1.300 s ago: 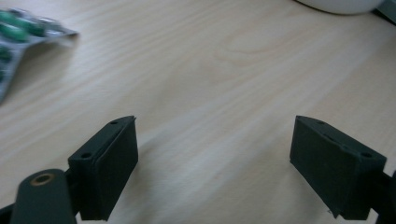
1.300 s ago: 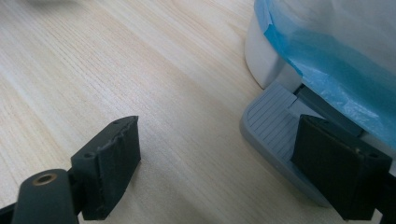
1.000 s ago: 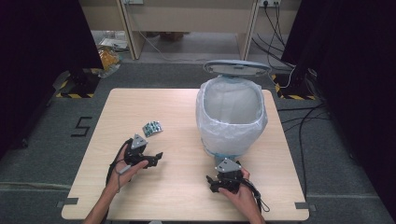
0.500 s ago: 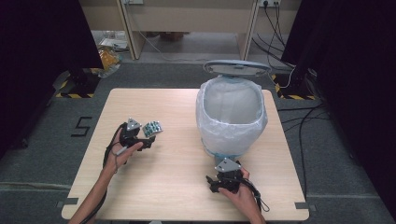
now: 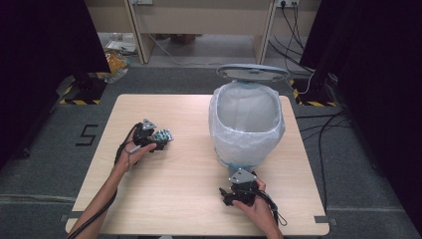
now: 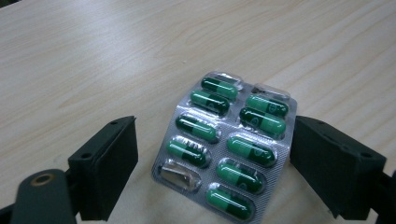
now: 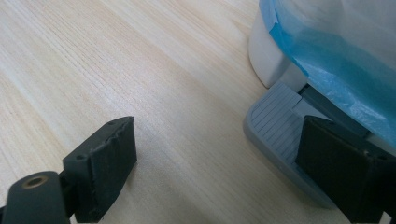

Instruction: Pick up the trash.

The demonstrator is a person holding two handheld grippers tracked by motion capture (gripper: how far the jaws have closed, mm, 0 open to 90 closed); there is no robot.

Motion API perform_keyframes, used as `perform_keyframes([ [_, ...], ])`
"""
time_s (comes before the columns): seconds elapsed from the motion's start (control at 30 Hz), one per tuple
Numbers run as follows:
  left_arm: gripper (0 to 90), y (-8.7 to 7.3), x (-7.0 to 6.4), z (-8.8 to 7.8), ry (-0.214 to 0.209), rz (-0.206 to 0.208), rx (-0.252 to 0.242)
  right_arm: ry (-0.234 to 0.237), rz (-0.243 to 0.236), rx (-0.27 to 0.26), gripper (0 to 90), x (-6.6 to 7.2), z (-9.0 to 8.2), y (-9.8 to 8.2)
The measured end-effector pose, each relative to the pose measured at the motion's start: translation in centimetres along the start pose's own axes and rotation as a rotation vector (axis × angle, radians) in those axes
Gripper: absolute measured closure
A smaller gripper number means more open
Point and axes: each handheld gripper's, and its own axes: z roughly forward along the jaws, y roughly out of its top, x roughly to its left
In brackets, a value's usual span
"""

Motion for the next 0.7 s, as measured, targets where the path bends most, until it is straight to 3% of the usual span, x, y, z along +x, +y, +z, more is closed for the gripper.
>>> perform_keyframes([
  [0.27,15.5,0.7,0.0,1.1,-0.022,-0.009,0.003,0.003,-0.002,-0.001,12.2,0.0,0.0,0.0],
  [0.33,21.6,0.8,-0.1,1.1,-0.038,-0.028,-0.002,0.003,-0.003,-0.001,12.2,0.0,0.0,0.0],
  [0.43,33.6,0.8,-0.6,1.0,-0.021,-0.012,-0.018,0.002,-0.004,0.001,12.2,0.0,0.0,0.0],
  [0.5,33.7,0.8,-0.7,1.0,-0.023,-0.037,-0.01,0.002,-0.004,0.0,12.2,0.0,0.0,0.0],
  [0.7,33.9,0.7,-1.5,0.3,-0.036,-0.049,-0.018,0.002,-0.005,0.0,12.2,0.0,0.0,0.0],
])
